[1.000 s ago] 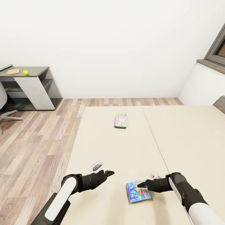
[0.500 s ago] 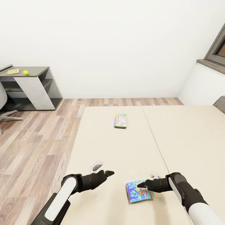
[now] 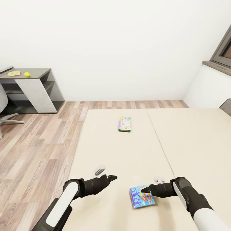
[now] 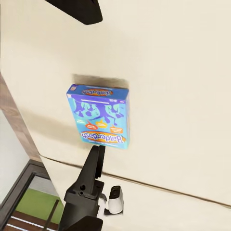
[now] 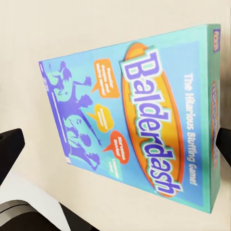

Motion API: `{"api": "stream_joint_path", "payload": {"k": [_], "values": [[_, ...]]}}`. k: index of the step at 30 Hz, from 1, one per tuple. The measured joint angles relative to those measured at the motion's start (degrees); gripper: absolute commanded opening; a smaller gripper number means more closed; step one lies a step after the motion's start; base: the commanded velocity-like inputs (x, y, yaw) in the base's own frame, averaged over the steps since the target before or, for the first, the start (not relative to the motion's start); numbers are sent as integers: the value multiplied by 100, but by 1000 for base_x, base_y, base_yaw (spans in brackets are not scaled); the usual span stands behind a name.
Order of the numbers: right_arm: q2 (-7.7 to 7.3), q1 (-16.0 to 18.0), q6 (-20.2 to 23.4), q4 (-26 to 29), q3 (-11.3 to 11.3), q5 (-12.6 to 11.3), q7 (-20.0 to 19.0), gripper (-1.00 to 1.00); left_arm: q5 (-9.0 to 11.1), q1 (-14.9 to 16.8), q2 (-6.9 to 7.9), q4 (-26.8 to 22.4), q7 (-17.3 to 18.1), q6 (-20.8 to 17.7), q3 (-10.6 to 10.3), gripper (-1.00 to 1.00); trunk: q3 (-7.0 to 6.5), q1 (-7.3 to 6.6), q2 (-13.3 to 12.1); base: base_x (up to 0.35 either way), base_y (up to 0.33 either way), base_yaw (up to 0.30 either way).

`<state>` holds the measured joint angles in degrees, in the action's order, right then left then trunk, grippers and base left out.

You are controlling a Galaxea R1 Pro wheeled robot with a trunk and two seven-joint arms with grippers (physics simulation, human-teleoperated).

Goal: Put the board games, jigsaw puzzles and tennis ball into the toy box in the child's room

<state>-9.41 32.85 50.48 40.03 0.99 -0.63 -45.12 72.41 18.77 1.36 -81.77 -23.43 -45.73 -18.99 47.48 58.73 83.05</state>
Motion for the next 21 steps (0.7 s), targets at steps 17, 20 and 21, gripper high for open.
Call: {"api": "stream_joint_path", "payload": {"k": [17, 20, 21], "values": [[0, 0, -3, 0, -2, -1, 1, 100, 3, 0, 0, 0, 0, -1, 3, 100, 0, 0, 0, 0, 218, 0], [0, -2, -1, 0, -2, -5, 1, 100, 3, 0, 0, 0, 0, 0, 5, 100, 0, 0, 0, 0, 91, 0], [0, -1, 1, 0, -3, -7, 0, 100, 3, 0, 0, 0, 1, 0, 6, 100, 0, 0, 0, 0, 72, 0]]}}
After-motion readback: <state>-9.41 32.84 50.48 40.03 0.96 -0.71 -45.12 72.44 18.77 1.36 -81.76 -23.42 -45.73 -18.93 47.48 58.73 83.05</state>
